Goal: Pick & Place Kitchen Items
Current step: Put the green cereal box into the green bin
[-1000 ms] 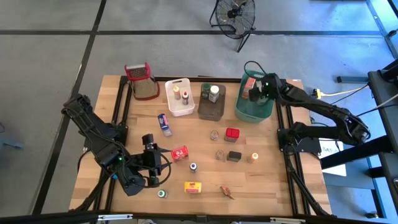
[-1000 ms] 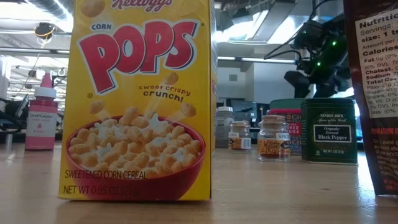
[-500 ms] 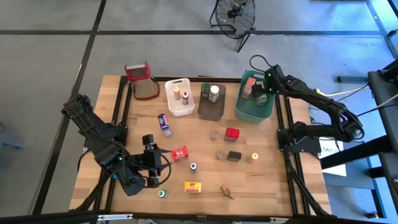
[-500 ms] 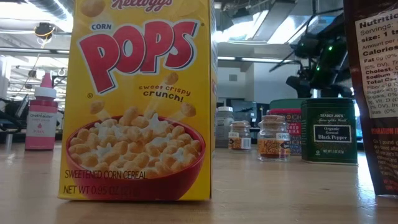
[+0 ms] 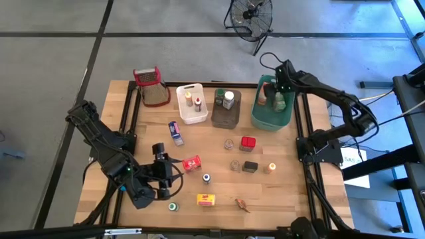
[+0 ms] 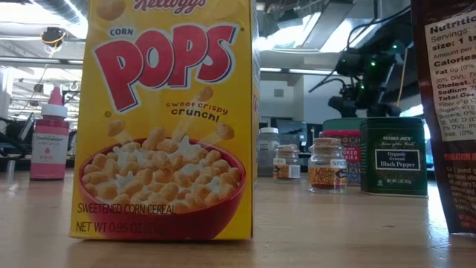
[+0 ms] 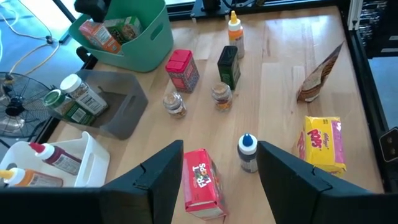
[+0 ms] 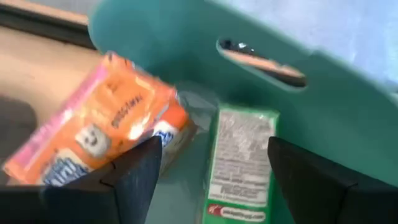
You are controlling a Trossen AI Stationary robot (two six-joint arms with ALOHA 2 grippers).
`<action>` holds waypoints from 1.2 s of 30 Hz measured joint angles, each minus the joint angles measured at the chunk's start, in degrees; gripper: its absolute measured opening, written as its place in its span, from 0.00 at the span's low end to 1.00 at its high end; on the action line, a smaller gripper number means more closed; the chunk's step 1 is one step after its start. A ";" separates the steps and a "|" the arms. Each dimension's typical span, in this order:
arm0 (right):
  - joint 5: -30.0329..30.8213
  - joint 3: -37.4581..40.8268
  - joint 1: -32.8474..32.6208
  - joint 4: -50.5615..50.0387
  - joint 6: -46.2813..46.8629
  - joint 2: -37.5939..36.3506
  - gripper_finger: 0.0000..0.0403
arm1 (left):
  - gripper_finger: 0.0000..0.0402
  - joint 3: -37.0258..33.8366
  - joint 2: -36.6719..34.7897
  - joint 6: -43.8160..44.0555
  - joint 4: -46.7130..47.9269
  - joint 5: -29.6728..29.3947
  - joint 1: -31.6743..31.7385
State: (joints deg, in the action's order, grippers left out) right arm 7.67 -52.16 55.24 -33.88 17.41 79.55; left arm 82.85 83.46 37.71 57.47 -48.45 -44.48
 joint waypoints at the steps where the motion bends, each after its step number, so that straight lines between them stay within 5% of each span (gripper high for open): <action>1: 0.19 -0.87 0.00 -0.79 -0.06 0.37 0.73 | 0.49 0.00 0.00 0.00 0.00 0.02 0.01; 10: 1.33 -3.13 0.39 -7.72 0.00 3.05 0.73 | 0.49 0.00 0.00 -0.55 0.24 0.08 0.01; 36: -0.10 -3.30 3.65 -0.66 -3.14 10.78 0.73 | 0.49 0.00 0.00 -0.98 0.24 -0.58 0.01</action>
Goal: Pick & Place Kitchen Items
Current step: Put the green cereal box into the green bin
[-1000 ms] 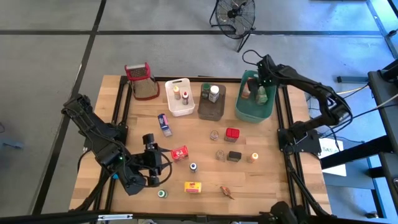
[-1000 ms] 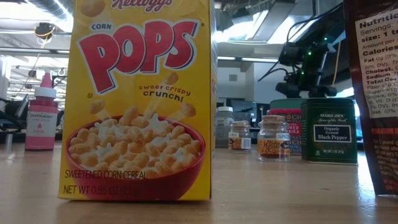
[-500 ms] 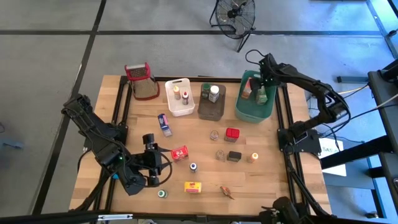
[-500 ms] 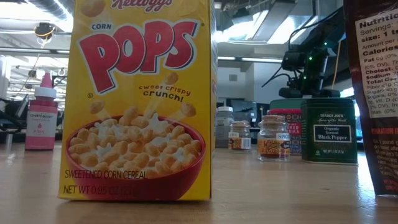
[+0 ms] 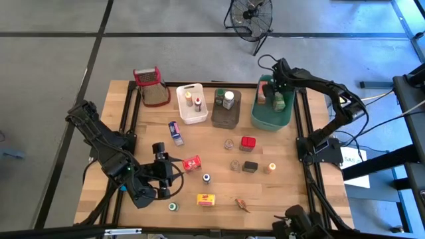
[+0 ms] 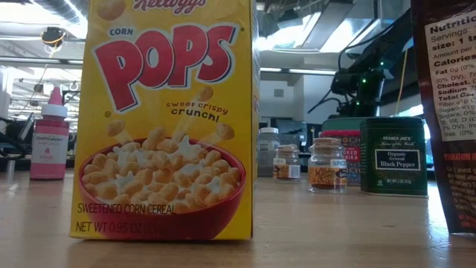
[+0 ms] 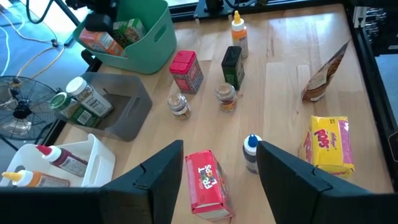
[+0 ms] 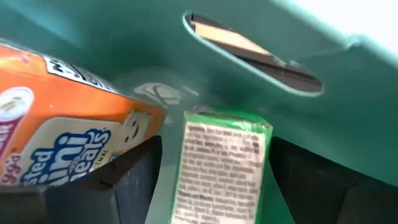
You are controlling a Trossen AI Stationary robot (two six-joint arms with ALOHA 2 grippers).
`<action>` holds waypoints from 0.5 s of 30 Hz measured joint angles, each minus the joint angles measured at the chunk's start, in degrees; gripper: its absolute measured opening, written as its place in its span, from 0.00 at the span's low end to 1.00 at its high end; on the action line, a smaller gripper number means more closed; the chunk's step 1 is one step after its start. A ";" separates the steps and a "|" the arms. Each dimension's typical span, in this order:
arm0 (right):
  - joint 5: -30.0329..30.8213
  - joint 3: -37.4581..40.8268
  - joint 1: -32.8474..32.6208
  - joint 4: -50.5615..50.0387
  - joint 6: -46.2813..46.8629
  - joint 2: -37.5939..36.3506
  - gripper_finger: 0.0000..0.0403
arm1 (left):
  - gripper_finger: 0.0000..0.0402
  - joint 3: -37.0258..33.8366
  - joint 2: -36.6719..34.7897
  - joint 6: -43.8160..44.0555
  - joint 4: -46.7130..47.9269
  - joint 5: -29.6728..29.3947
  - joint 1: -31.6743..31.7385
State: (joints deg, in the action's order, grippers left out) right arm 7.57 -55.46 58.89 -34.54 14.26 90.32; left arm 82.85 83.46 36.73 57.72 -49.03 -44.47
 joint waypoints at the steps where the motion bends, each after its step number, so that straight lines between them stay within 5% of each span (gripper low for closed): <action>1: 0.12 -0.01 0.00 0.26 -0.09 0.00 0.73 | 0.49 0.00 0.00 0.00 0.00 -0.08 0.00; 15: -0.08 -0.92 0.02 -2.59 -0.80 0.11 0.61 | 0.49 0.00 0.00 0.00 0.00 -0.20 0.00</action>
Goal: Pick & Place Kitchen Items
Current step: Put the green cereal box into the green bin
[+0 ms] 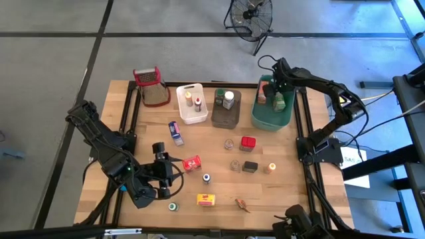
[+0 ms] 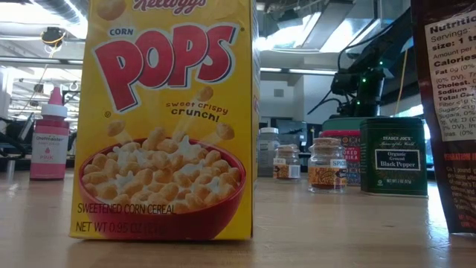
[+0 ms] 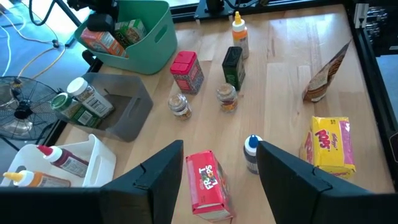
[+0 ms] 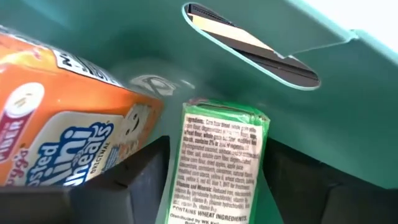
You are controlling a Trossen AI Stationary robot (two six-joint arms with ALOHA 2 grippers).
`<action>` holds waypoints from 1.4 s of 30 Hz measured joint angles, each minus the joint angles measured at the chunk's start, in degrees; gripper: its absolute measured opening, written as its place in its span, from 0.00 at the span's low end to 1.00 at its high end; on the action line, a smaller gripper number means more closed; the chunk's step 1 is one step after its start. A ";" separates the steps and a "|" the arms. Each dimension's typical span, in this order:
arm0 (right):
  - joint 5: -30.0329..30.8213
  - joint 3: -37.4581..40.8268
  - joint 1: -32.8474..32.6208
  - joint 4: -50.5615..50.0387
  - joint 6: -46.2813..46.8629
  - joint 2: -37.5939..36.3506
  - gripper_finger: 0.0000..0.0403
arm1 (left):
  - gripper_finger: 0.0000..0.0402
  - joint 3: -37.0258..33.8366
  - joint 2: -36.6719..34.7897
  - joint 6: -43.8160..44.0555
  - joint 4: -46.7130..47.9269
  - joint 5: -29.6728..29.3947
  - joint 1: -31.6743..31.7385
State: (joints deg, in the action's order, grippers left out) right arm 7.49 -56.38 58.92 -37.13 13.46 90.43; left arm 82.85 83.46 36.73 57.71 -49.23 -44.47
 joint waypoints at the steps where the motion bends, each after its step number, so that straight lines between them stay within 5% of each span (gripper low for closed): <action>1: 0.01 -0.02 0.00 0.00 -0.02 0.00 0.59 | 0.49 0.00 0.00 0.00 0.00 0.00 0.01; 15: 0.11 -0.02 -0.02 0.03 -2.04 0.00 0.38 | 0.49 0.00 0.00 0.55 0.00 0.00 0.00; 28: 3.85 -0.07 -4.50 -1.02 -0.39 -4.09 0.35 | 0.49 0.00 0.00 0.57 0.00 0.24 0.02; 33: 7.71 -0.07 -7.42 -3.23 1.15 -6.91 0.35 | 0.49 0.00 -0.02 0.52 -0.02 1.91 0.01; 42: 24.96 0.74 -18.47 -4.59 6.80 -12.92 0.35 | 0.49 0.00 -0.02 -0.03 0.00 2.47 -0.17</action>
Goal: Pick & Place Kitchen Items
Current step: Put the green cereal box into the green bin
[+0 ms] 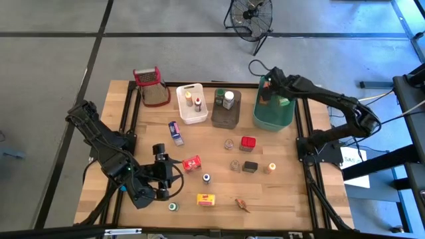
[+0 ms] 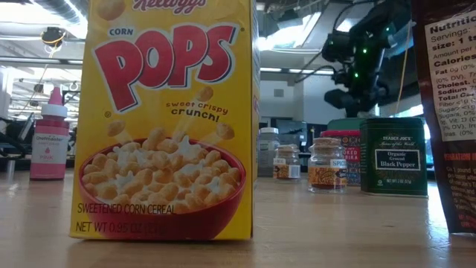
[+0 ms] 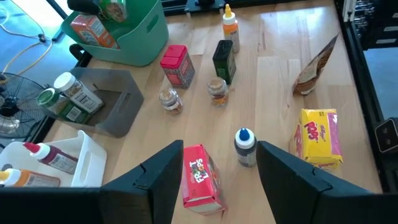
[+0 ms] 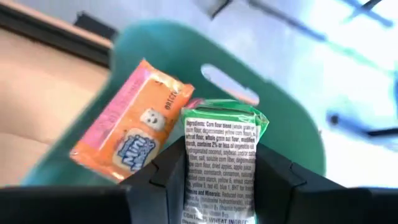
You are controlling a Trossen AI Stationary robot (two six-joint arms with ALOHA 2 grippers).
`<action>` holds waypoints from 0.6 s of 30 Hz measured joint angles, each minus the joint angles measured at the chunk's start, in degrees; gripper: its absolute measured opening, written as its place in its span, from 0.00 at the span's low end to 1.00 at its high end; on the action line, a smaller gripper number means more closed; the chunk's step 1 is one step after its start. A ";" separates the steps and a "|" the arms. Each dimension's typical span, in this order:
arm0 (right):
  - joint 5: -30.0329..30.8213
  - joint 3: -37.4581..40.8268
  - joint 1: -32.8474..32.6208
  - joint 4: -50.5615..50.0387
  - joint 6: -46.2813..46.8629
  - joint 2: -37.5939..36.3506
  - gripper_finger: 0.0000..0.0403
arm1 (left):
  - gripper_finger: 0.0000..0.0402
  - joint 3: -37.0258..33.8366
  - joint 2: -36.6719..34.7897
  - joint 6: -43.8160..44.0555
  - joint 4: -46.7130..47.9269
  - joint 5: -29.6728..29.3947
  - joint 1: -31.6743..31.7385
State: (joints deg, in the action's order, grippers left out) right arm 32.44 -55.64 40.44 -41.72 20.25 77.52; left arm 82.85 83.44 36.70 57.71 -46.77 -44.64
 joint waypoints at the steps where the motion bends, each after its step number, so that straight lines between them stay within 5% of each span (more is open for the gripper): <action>1: 1.70 0.16 -1.44 -0.11 0.70 -0.39 0.35 | 0.49 0.00 0.00 -0.14 -0.02 -0.02 0.00; 10: 18.39 9.51 -10.51 1.27 11.14 -8.77 0.35 | 0.49 0.00 0.00 -2.55 0.00 -0.24 0.00; 18: 20.01 23.99 -14.44 29.03 4.17 -17.05 0.35 | 0.49 0.00 0.00 -3.49 0.00 -1.68 0.00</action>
State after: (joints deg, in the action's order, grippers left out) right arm 52.45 -31.65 26.00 -12.69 24.42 60.47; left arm 82.85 83.44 33.21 57.71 -48.44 -44.64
